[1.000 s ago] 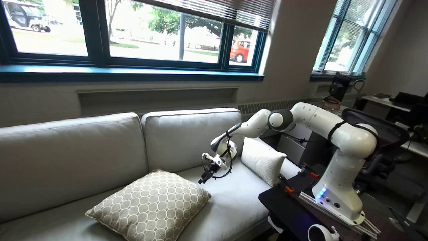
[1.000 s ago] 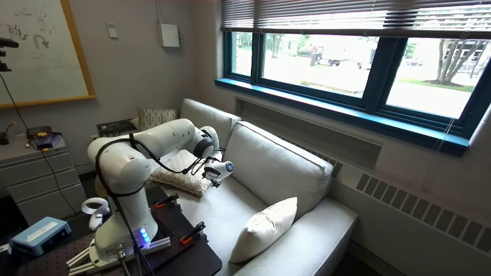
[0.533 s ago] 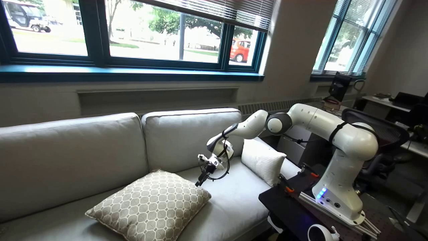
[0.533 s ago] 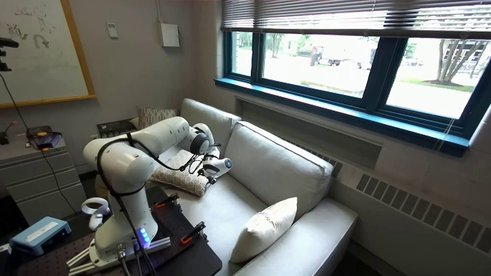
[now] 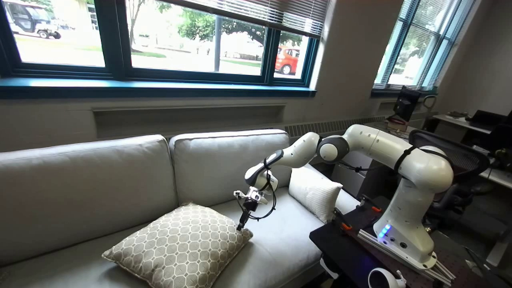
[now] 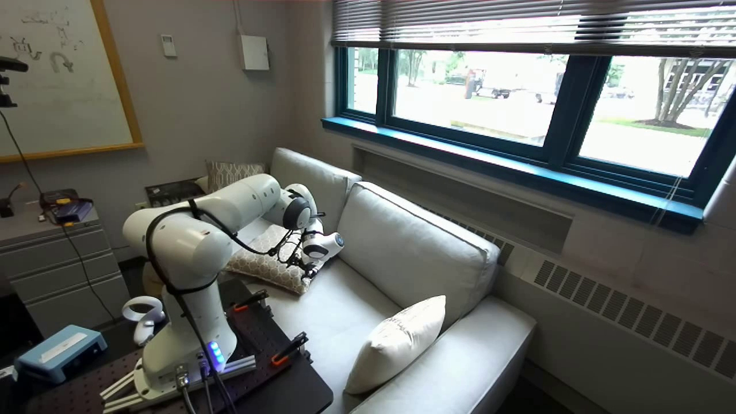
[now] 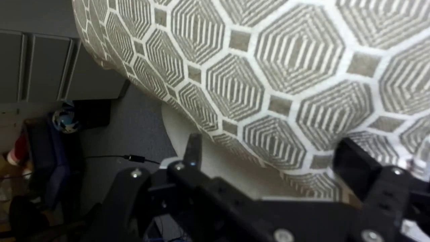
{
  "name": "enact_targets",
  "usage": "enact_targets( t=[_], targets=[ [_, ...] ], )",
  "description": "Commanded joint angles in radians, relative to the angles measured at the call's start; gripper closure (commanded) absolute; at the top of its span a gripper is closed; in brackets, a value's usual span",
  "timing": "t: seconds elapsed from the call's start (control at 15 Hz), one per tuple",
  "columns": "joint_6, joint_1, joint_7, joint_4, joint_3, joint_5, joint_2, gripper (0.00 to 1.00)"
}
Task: Place the small pillow against the right armrest of the sofa, place the pillow in the middle of the sofa in front of the small pillow on the right
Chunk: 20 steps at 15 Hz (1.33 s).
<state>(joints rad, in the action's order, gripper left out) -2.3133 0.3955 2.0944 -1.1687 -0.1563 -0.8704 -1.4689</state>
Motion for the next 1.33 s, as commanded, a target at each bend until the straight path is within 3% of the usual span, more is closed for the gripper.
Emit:
enact_targets(
  t=[0.0,0.67,0.73,0.87,1.0,1.13,1.27],
  targets=[
    [0.07,-0.003,0.06,0.008,-0.017,0.076,0.0,0.0],
    [0.056,-0.029,0.074,-0.007,-0.023,0.176,-0.001,0.0],
    [0.01,-0.003,0.067,-0.079,0.014,0.144,0.05,0.0],
    [-0.147,0.005,0.054,-0.132,0.003,0.094,0.068,0.0],
    [-0.273,0.02,0.063,-0.118,-0.015,0.063,0.035,0.0],
    [-0.361,0.049,0.121,-0.061,-0.038,0.102,-0.029,0.0],
    [-0.403,0.054,0.123,-0.119,-0.07,0.094,-0.002,0.0]
  ],
)
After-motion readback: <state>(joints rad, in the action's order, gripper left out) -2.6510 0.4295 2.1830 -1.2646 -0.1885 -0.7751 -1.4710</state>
